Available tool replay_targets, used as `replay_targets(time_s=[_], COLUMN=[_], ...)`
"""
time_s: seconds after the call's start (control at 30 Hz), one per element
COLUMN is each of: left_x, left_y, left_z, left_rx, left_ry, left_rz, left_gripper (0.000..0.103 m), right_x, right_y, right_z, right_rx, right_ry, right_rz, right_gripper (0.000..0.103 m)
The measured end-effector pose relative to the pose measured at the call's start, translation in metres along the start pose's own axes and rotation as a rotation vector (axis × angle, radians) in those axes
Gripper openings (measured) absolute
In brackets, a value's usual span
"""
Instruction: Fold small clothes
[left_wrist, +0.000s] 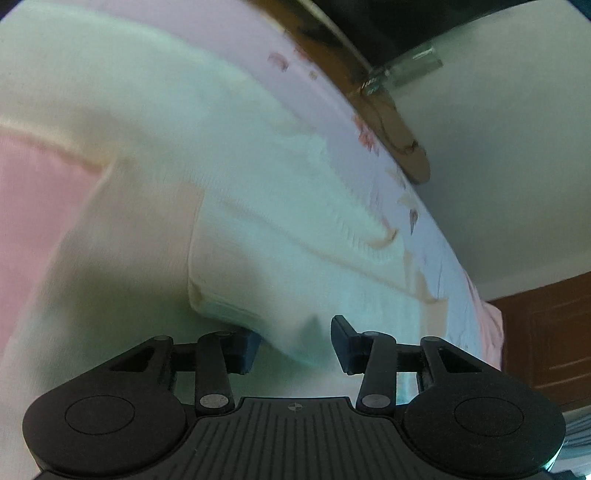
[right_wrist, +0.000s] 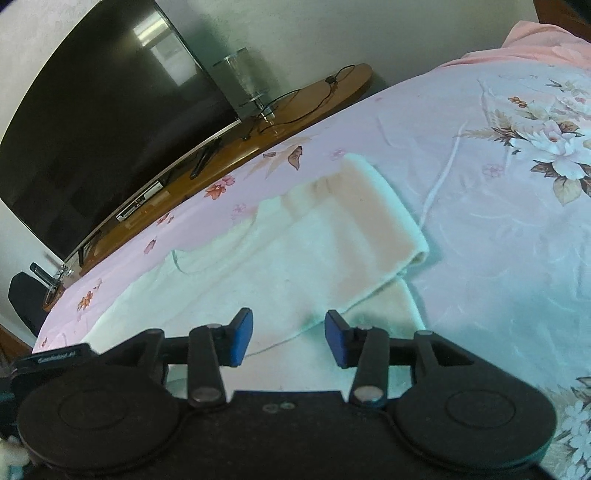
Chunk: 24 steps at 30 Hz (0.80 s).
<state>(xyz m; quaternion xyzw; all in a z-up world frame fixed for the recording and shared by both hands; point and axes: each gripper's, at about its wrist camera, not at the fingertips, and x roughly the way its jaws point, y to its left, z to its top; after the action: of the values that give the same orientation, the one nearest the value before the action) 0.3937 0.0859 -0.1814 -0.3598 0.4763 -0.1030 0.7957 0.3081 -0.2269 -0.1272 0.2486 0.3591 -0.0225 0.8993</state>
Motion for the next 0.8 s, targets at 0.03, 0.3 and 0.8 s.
replay_targets(time_s=[0.03,0.3,0.8], left_x=[0.000,-0.008,-0.031], left_y=[-0.002,-0.010,0.026], left_z=[0.002,0.029,0.072], left_rx=[0.018,0.078,0.045], left_ry=[-0.021,-0.141,-0.254], left_rz=[0.005,0.015,0.085], left_gripper=[0.044,0.004,0.003], right_x=[-0.003,0.001,0.045], right_y=[-0.002,-0.013,-0.021], right_z=[-0.001,-0.002,0.013], right_rx=[-0.008,-0.071,-0.154], right_ry=[-0.007,-0.034,-0.042], right_rz=[-0.013,-0.147,-0.279], right_gripper=[0.044,0.047,0.025])
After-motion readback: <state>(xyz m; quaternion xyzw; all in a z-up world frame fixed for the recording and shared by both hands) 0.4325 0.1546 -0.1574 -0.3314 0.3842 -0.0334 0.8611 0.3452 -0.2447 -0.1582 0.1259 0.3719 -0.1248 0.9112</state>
